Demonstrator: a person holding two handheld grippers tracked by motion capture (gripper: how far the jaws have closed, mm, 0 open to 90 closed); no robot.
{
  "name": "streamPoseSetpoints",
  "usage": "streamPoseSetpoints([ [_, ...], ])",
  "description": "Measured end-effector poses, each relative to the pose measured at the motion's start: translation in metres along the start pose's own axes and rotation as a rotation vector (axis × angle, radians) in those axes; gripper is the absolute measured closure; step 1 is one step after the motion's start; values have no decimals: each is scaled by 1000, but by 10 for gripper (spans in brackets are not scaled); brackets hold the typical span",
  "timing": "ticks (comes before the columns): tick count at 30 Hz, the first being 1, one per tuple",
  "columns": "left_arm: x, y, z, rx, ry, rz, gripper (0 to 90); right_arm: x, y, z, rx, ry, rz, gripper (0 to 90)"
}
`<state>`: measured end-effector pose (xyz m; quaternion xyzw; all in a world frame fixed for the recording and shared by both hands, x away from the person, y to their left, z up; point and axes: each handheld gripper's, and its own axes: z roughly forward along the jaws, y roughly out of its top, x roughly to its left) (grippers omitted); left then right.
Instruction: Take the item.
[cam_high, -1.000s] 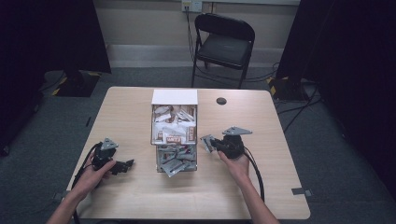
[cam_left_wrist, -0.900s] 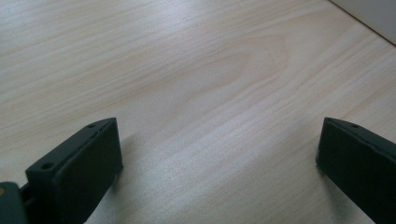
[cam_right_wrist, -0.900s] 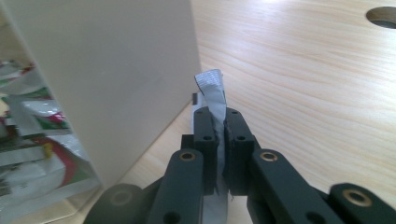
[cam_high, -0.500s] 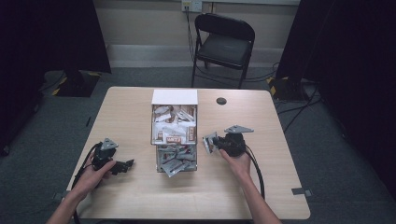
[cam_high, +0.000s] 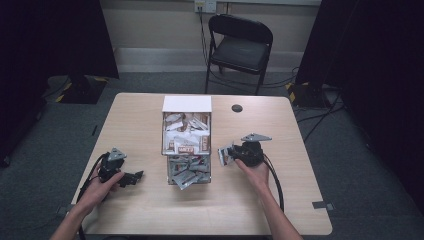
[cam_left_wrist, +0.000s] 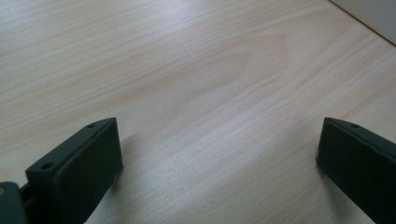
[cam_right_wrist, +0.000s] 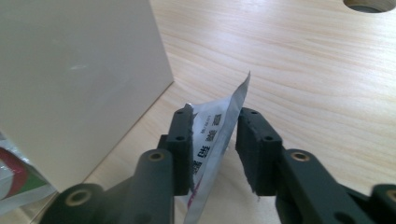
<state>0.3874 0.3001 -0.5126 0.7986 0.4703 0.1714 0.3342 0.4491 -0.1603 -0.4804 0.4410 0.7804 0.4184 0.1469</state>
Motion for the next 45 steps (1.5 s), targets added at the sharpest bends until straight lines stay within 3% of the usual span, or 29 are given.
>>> streamPoseSetpoints([
  [9,0,0,0,0,0,0,0,-4,2,0,-8,-7,16,517],
  [22,0,0,0,0,0,0,0,-3,4,1,-4,-34,29,194],
  [30,0,0,0,0,0,0,0,-3,6,-12,-10,-56,29,150],
  [34,0,0,0,0,0,0,0,-4,5,-17,-14,-38,55,148],
  [45,0,0,0,0,0,-1,0,0,7,-45,-32,-69,37,147],
])
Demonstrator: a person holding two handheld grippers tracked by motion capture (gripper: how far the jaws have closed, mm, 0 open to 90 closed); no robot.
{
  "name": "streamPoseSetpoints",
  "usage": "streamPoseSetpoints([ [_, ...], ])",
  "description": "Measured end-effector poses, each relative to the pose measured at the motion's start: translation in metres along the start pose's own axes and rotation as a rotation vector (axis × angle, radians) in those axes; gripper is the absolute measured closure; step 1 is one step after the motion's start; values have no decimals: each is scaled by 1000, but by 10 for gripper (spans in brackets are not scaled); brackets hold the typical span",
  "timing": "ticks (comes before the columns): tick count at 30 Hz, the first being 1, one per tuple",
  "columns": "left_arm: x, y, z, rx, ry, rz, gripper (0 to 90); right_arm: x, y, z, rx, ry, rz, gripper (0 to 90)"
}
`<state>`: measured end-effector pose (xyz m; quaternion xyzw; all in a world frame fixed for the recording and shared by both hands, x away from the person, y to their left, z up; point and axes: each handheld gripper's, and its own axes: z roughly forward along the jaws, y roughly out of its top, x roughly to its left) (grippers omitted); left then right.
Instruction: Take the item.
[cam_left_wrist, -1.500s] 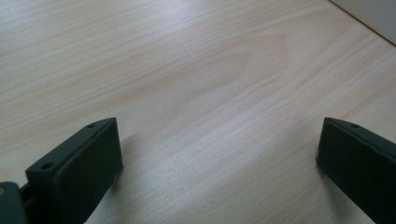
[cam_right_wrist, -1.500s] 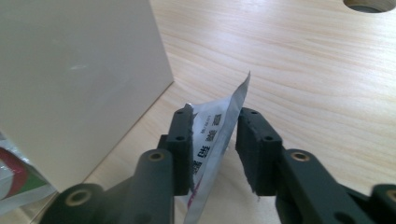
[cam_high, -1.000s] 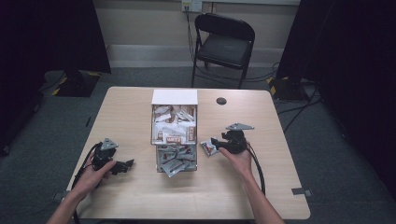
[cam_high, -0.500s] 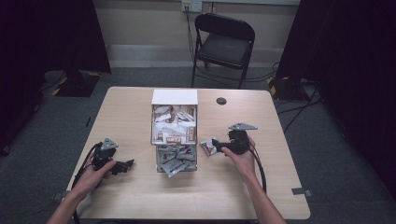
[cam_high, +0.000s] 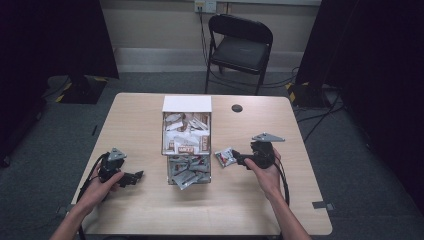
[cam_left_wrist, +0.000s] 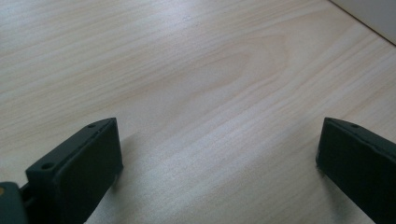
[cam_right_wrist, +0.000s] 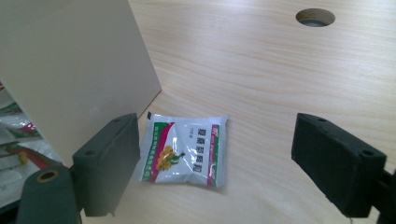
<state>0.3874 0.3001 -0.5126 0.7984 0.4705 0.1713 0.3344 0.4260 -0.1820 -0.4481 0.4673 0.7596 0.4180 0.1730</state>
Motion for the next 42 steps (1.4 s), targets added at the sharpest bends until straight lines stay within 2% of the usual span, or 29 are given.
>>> streamPoseSetpoints([
  [3,0,0,0,-2,1,0,0,0,0,-9,-4,-8,-2,145],
  [6,0,0,0,0,0,0,0,0,-1,-18,-4,-42,-6,146],
  [11,0,0,0,0,0,0,0,-3,-3,-39,-45,-18,22,144],
  [22,0,0,0,-2,1,0,0,-2,-13,-65,-41,-34,23,144],
  [30,0,0,0,0,0,0,0,-10,-28,-82,-22,-85,34,145],
  [33,0,0,0,1,0,0,0,-17,-36,-89,-10,-112,44,145],
  [36,1,0,0,-2,9,0,0,-21,-39,-93,-7,-120,49,145],
  [42,0,0,0,-5,10,-9,0,-31,-53,-104,31,-173,59,150],
])
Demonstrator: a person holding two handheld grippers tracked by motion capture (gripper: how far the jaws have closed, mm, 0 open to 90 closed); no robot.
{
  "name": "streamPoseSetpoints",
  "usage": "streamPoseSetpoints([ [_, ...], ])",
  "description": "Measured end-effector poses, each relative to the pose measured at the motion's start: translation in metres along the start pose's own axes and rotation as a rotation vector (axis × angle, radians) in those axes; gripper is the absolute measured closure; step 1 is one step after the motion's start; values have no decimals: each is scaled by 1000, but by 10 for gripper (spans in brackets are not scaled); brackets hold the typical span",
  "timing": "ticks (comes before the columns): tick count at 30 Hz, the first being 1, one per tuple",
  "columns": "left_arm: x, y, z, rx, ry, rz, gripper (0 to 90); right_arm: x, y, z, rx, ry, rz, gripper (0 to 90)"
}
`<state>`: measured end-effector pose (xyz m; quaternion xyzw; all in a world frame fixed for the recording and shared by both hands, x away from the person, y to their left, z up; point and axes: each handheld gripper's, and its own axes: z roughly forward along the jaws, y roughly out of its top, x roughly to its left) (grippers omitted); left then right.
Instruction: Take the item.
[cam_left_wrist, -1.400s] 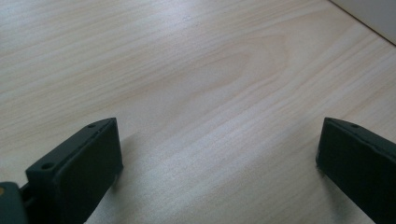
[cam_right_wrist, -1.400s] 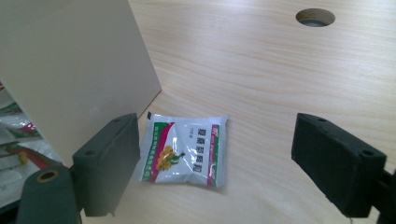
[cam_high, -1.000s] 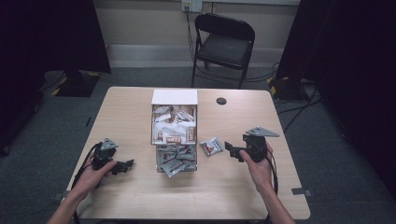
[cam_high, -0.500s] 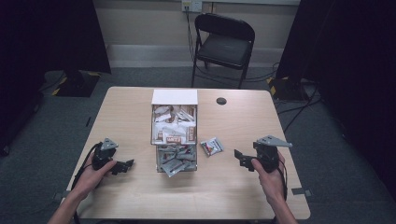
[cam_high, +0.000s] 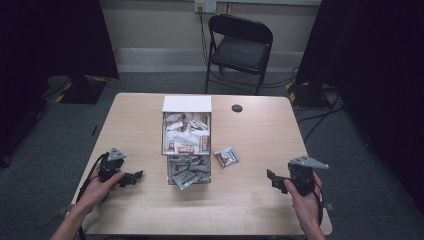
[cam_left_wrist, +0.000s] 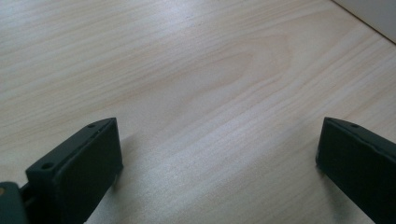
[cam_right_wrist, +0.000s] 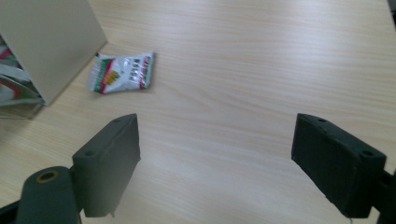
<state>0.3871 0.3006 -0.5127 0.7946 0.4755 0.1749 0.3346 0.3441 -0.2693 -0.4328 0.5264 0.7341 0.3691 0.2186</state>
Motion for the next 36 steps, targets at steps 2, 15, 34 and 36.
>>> streamPoseSetpoints([
  [2,0,0,0,0,4,-2,0,-5,-4,-2,11,-15,3,150],
  [15,1,0,-1,4,8,-1,0,-33,-37,9,91,-96,83,152],
  [34,1,0,-1,6,7,-1,0,-13,-56,40,121,-144,24,12],
  [36,0,0,0,1,8,-5,0,-13,-56,40,121,-146,24,12],
])
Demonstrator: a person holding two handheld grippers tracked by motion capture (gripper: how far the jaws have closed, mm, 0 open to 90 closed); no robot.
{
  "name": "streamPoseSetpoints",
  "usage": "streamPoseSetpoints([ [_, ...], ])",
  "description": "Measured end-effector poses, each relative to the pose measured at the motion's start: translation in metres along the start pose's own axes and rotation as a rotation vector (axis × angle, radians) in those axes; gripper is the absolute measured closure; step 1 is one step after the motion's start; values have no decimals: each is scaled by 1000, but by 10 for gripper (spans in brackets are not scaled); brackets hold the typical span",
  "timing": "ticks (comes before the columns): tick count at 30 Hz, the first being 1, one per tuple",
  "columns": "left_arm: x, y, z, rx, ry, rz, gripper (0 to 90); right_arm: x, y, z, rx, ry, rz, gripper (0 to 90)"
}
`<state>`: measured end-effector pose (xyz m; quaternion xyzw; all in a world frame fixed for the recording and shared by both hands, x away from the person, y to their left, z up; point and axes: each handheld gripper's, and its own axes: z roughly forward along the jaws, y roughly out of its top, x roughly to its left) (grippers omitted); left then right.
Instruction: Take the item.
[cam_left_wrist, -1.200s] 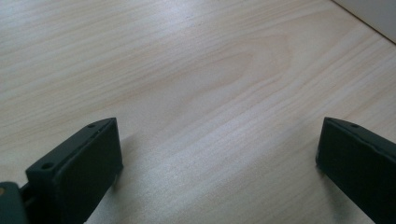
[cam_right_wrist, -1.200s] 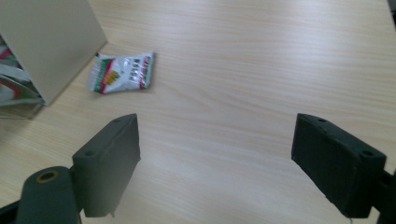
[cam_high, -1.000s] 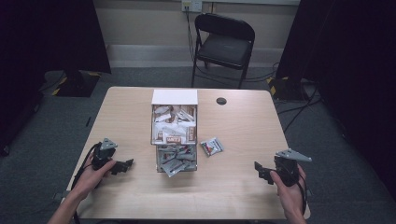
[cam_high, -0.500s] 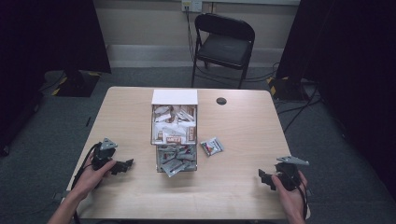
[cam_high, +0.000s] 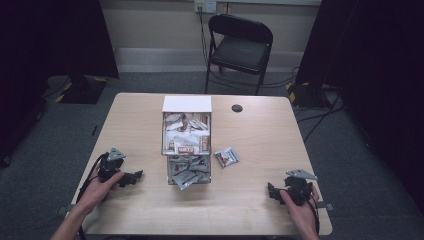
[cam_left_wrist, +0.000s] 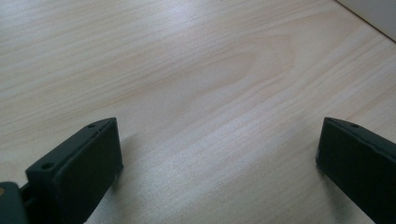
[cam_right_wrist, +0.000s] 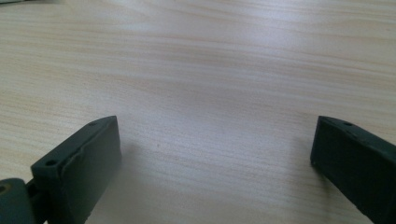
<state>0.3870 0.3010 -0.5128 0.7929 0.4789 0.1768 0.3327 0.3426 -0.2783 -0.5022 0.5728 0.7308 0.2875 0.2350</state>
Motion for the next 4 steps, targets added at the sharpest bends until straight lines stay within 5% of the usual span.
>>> streamPoseSetpoints([
  [4,0,0,0,4,-1,3,0,0,0,0,0,0,0,12],
])
